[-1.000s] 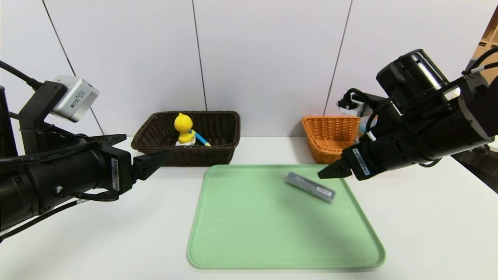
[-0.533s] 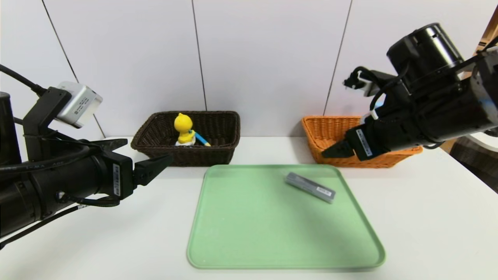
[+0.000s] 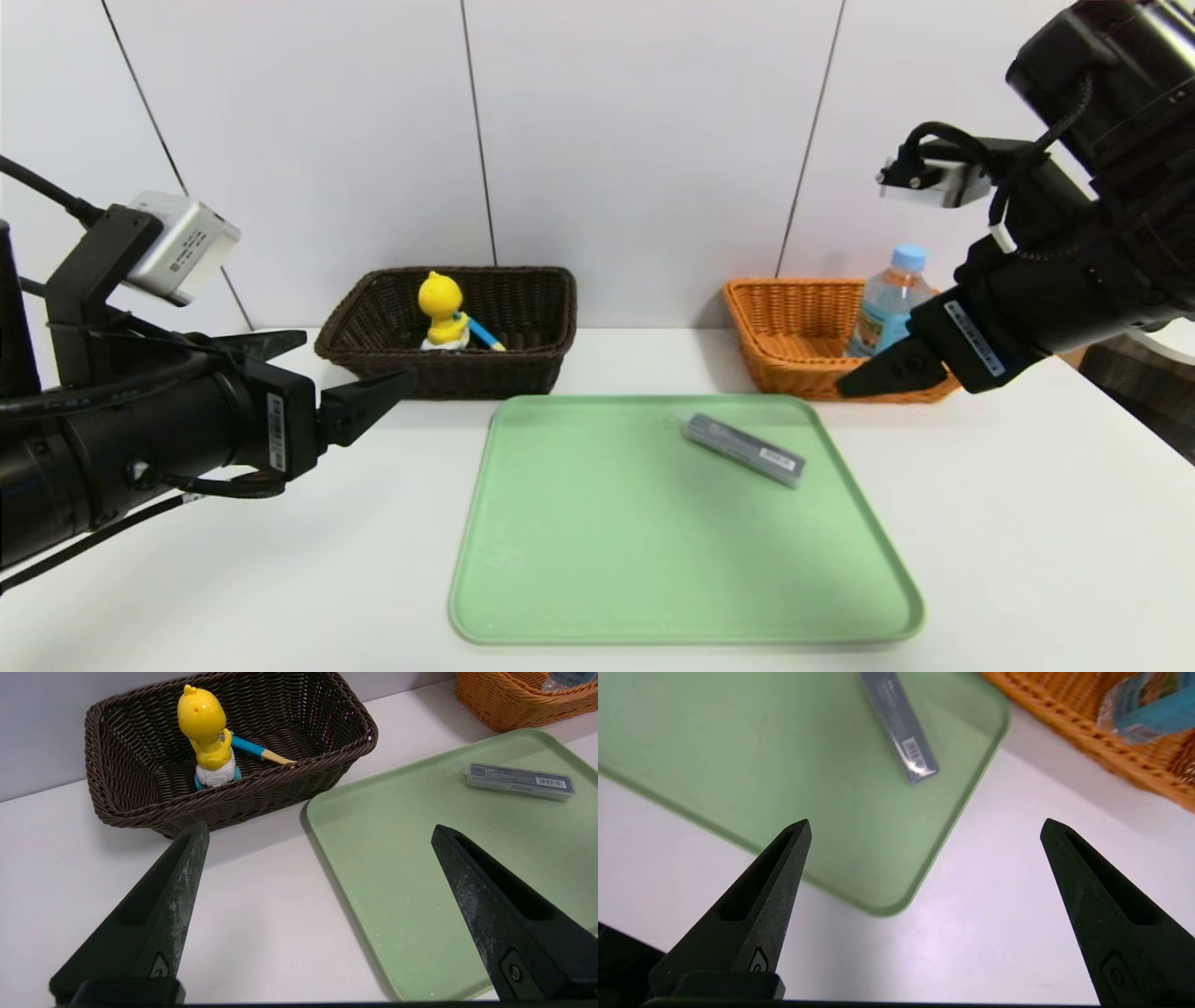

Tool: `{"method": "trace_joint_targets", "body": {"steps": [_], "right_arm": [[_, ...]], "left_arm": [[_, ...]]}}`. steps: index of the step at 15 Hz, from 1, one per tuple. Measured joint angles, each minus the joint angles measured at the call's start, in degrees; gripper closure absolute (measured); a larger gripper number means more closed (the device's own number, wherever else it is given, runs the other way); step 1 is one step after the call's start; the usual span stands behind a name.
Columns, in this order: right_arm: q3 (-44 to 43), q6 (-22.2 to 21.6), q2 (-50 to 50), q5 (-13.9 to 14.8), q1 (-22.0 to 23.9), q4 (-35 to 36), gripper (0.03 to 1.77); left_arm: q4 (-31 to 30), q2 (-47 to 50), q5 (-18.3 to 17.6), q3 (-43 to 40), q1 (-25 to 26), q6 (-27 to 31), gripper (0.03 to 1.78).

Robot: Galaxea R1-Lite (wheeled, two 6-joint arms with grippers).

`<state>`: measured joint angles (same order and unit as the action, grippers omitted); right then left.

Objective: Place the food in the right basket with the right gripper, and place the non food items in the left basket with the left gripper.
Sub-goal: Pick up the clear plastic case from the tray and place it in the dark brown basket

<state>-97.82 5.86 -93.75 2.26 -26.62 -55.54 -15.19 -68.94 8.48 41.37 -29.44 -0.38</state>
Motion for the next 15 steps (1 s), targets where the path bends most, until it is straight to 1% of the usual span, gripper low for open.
{"method": "trace_joint_targets", "body": {"steps": [3,4,5,10,15], "right_arm": [[3.55,-0.3,-0.96,-7.84,0.5,0.3,0.11],[4.99,-0.52,-1.24,-9.89,0.74,1.13,0.11],[6.8,-0.61,-1.62,-10.65,1.05,2.82,0.11],[19.87,-0.06,-3.46,-11.07,2.43,18.14,0.11],[21.69,0.02,-6.89,-11.01,4.22,21.98,0.11]], "left_arm": [[0.2,0.69,0.02,-0.15,-0.1,-0.02,0.12],[0.26,0.94,0.05,-0.28,-0.1,-0.02,0.12],[0.26,1.11,0.06,-0.41,-0.1,-0.02,0.12],[0.28,1.5,0.13,-0.59,-0.1,0.02,0.12],[0.37,1.49,0.11,-0.63,-0.1,0.07,0.12]]}}
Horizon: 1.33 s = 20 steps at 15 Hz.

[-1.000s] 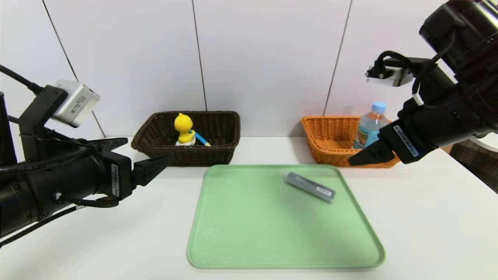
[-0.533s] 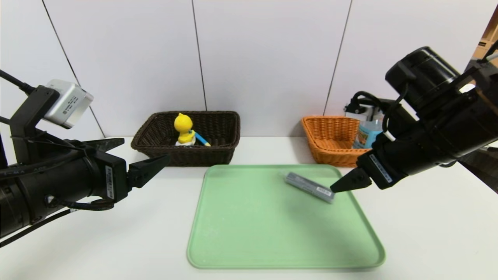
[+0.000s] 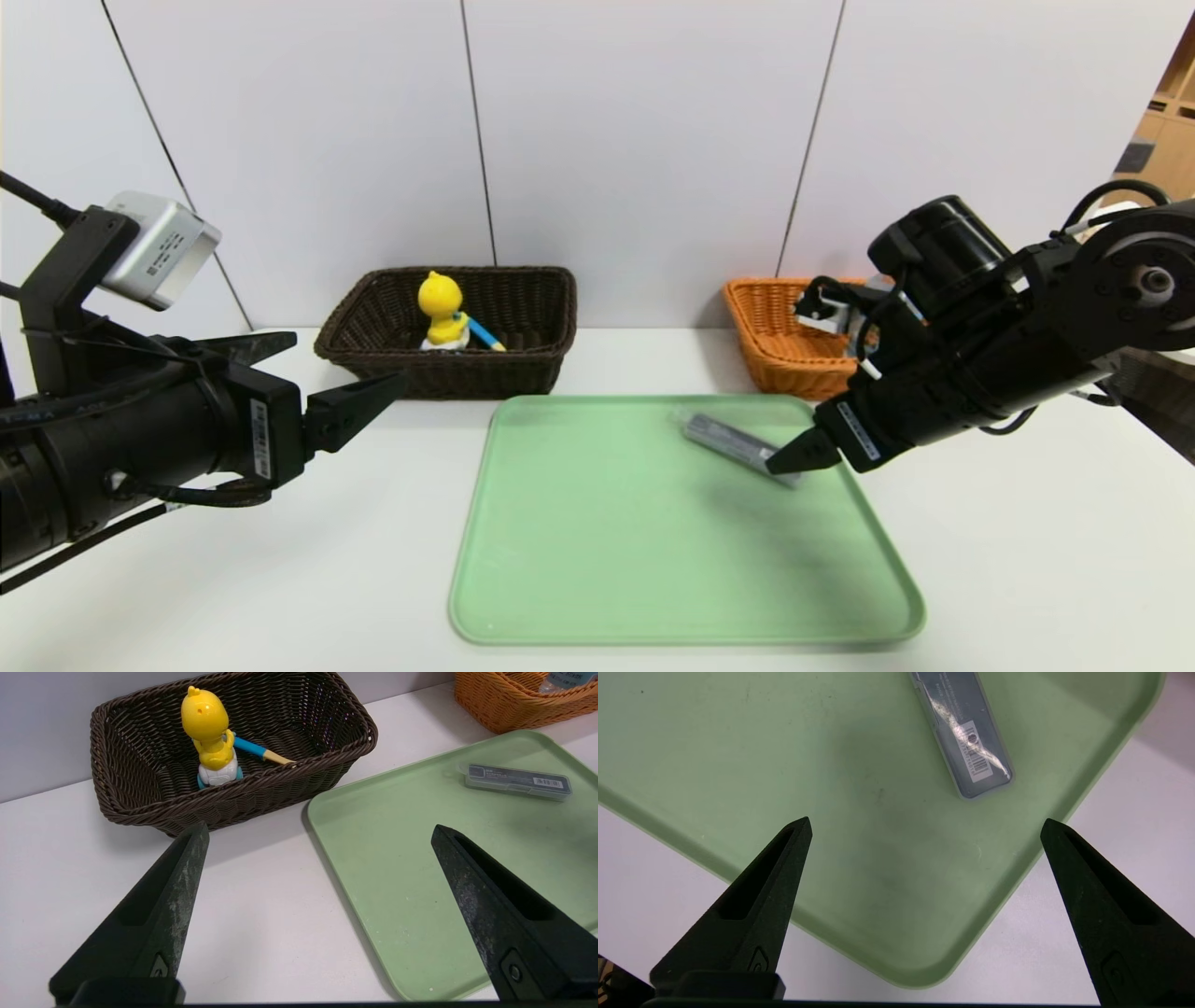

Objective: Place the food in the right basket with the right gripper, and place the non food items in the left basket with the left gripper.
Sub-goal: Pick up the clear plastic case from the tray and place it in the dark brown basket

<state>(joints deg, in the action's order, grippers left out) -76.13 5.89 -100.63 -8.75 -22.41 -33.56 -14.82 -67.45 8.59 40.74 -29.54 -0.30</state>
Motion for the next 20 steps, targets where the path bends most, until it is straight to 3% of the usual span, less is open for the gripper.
{"method": "trace_joint_targets", "body": {"steps": [10,15,20], "right_arm": [[1.51,-0.46,-4.19,-1.41,0.2,3.94,0.11],[4.13,-0.57,-5.6,-1.58,0.37,10.78,0.1],[4.67,-0.63,-6.67,-2.11,0.74,11.29,0.1]], "left_arm": [[0.0,0.04,0.05,0.05,0.0,0.04,0.12],[0.0,-0.05,0.05,0.05,0.0,0.06,0.12],[-0.02,-0.21,-0.05,-0.22,0.0,0.06,0.12]]}}
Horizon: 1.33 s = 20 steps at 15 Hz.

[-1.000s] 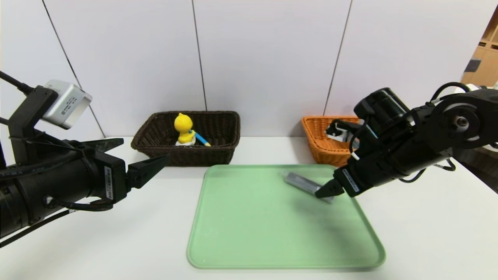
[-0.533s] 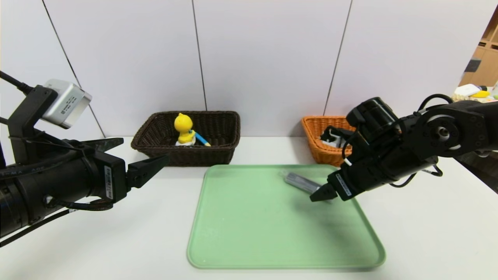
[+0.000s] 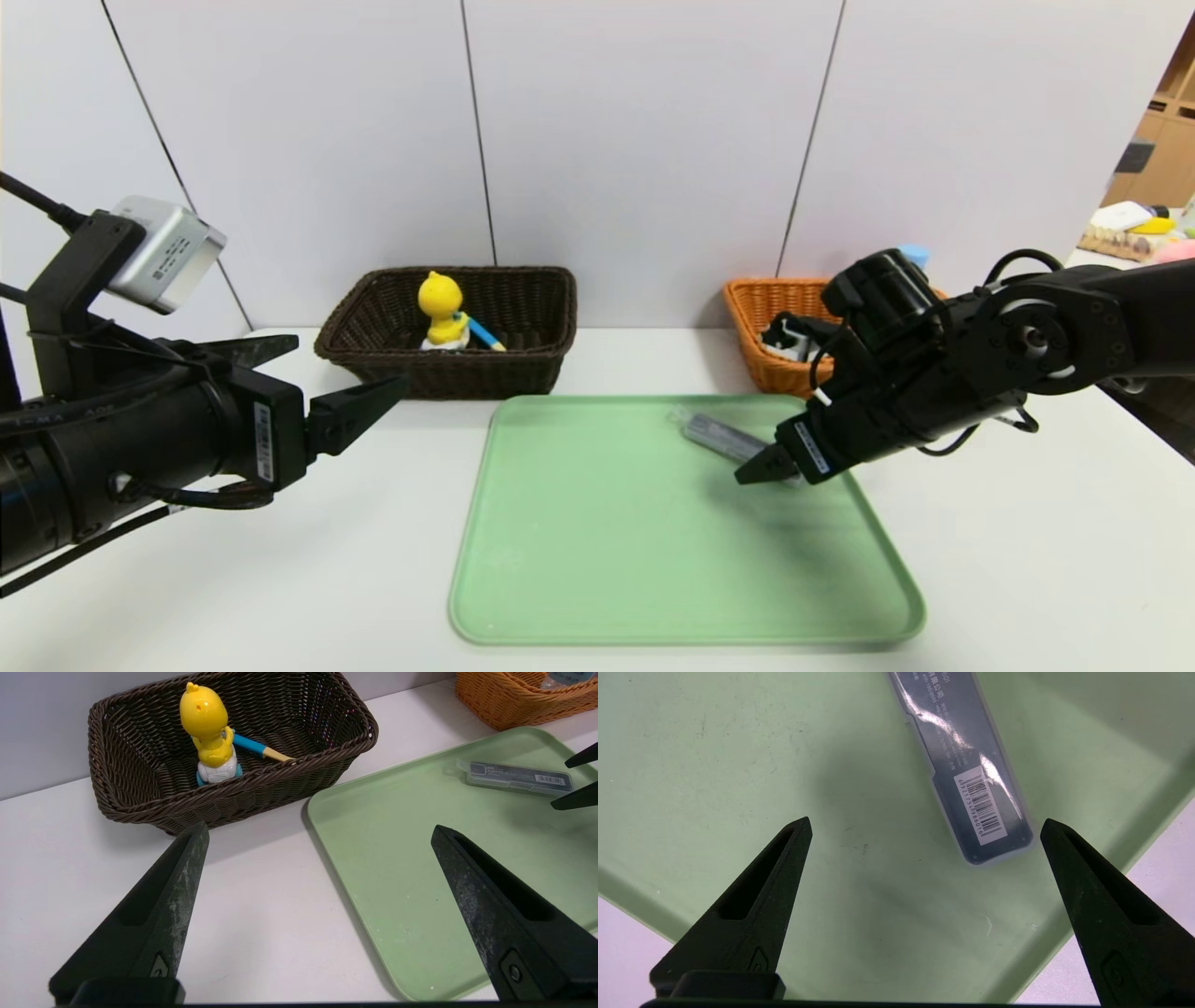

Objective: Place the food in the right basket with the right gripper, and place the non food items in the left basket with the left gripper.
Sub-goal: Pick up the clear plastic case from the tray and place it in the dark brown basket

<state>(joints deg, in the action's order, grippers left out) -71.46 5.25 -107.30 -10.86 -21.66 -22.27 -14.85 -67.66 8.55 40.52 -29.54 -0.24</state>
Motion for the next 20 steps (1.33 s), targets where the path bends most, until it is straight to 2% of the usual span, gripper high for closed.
{"method": "trace_joint_targets", "body": {"steps": [6,12,16,20], "right_arm": [[0.0,-0.13,-2.32,-0.11,0.8,3.93,0.1],[1.26,-0.29,-3.32,-1.06,0.67,4.25,0.1],[1.38,-3.44,-2.68,-1.78,-0.94,3.95,0.1],[1.65,-4.32,-2.12,-1.62,-2.8,3.91,0.1]], "left_arm": [[0.0,-0.15,-0.01,-0.09,-0.04,-0.06,0.12],[-0.06,-0.2,0.0,-0.1,-0.06,-0.09,0.12],[-0.09,-0.32,-0.09,-0.1,-0.09,-0.17,0.12],[-0.11,-0.43,-0.09,-0.1,-0.06,-0.2,0.12]]}}
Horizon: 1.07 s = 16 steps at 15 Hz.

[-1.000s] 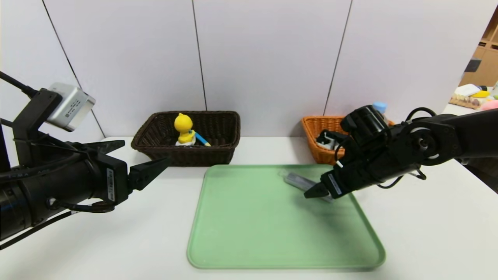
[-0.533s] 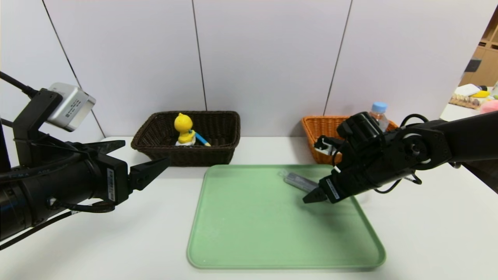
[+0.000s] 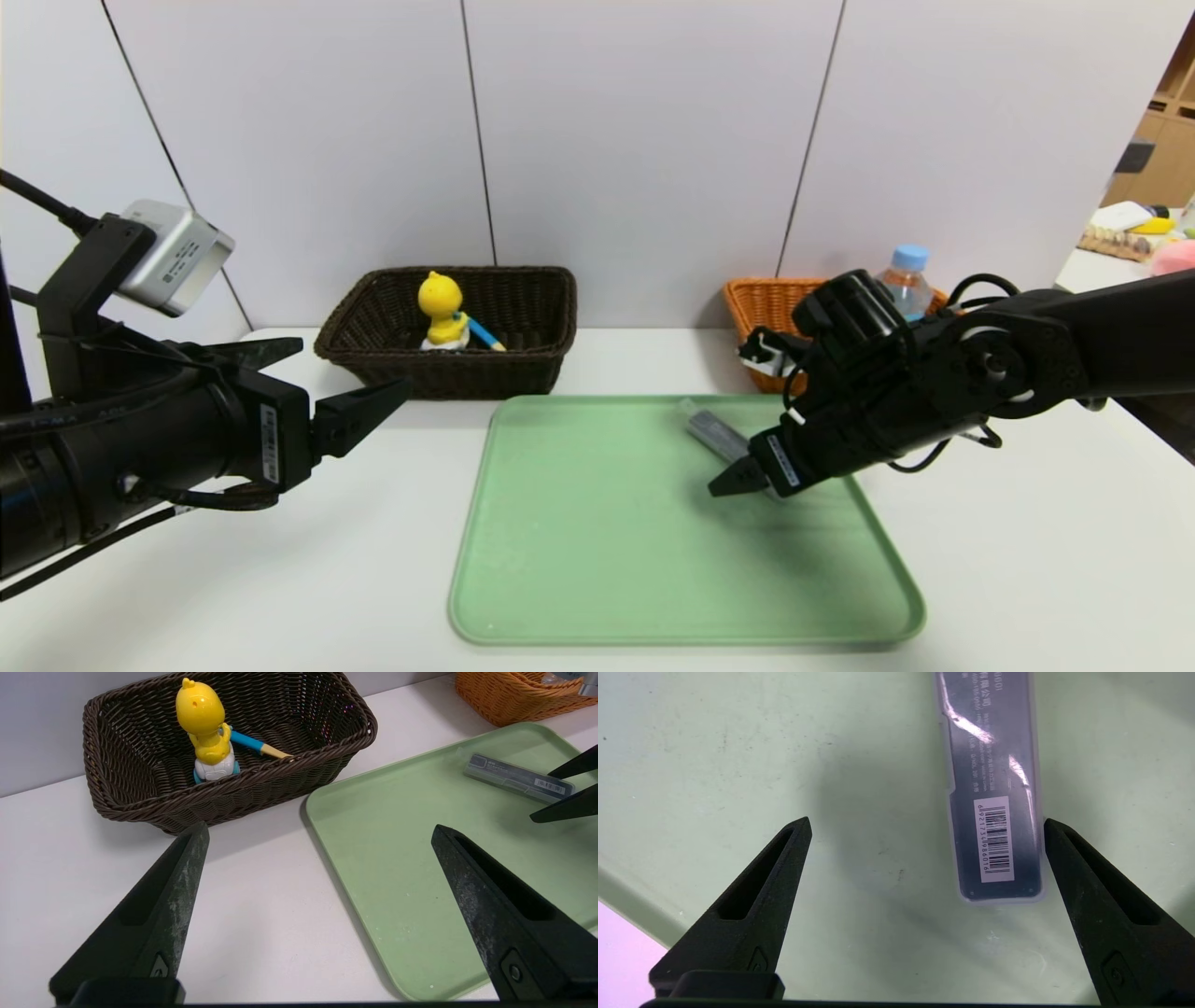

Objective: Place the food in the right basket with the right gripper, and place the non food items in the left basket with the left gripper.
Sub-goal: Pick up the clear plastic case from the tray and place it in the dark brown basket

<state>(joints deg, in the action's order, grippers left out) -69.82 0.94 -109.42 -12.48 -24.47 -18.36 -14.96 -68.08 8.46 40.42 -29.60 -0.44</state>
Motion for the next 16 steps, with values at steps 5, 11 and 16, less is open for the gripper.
{"method": "trace_joint_targets", "body": {"steps": [5,11,16], "right_arm": [[-1.55,0.82,-0.06,5.27,0.05,0.8,0.1],[-2.23,2.78,-0.96,8.37,-1.19,1.8,0.1],[-2.27,3.13,-2.1,10.07,-2.46,2.46,0.1]], "left_arm": [[0.0,-0.02,0.0,0.09,0.02,0.02,0.12],[-0.04,-0.29,0.0,0.12,-0.02,0.09,0.12],[-0.04,-0.24,0.07,0.1,-0.02,0.06,0.12]]}}
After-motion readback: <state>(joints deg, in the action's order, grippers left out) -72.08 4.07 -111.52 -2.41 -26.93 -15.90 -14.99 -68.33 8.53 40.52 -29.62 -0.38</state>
